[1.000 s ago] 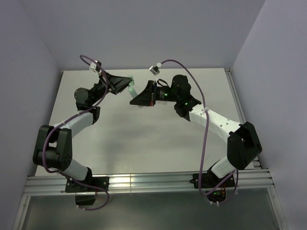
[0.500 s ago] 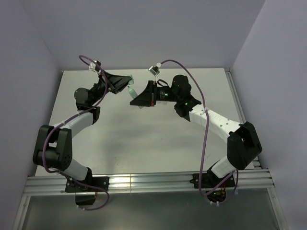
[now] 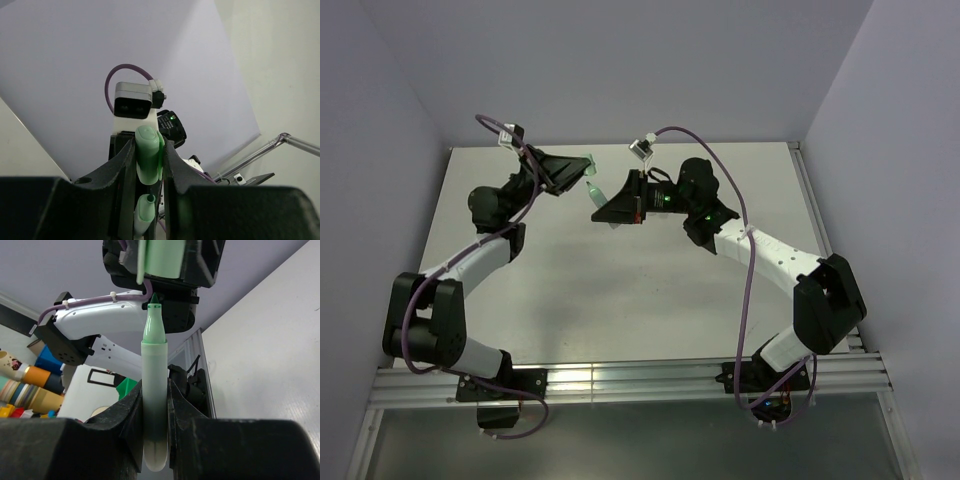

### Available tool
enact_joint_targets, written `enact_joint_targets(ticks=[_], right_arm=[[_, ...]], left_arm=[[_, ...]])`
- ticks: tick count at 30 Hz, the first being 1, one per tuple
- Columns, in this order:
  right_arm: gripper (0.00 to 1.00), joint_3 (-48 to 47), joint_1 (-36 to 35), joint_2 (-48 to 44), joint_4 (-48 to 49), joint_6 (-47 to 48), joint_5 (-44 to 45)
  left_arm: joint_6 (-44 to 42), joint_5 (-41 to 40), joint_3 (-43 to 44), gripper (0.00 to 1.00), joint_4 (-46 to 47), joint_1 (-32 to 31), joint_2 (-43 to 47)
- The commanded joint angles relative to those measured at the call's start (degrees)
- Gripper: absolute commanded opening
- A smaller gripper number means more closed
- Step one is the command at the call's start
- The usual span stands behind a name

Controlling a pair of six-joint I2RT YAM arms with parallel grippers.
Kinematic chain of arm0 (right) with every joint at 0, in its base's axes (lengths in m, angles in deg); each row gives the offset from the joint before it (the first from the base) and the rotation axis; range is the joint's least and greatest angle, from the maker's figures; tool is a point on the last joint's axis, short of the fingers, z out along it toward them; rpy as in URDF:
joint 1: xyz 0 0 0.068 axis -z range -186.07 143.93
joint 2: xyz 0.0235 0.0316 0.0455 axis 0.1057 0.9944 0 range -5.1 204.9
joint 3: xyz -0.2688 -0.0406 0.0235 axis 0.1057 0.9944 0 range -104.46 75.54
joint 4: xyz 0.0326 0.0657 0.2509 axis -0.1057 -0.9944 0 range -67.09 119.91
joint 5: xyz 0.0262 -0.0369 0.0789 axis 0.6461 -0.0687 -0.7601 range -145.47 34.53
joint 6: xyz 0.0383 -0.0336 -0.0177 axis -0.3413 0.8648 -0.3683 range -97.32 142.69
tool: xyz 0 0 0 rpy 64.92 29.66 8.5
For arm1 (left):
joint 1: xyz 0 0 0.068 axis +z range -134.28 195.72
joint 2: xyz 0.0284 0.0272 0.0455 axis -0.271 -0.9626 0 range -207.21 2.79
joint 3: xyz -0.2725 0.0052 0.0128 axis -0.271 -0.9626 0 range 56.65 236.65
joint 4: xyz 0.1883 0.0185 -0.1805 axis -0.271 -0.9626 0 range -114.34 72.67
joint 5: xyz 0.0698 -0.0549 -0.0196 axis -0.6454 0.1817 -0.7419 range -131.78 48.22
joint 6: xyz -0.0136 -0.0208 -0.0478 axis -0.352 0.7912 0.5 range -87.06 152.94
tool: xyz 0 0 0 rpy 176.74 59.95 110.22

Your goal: Insert the pens into the pen caps

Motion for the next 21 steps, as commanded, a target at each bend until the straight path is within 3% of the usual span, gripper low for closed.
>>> enact_joint_targets(ticks=[1,21], right_arm=[[0.00,0.1,0.2,-2.8,3.0,-0.2,-0.5],[0.00,0.4,0.6,-3.3,4.7,-2.0,-1.3]], left_arm=[[0.2,-0.7,-1.1,0.00,14.2,-0.4,2.8],[-2.1,0.1,-3.3,0.00,12.5,-1.2,5.8]])
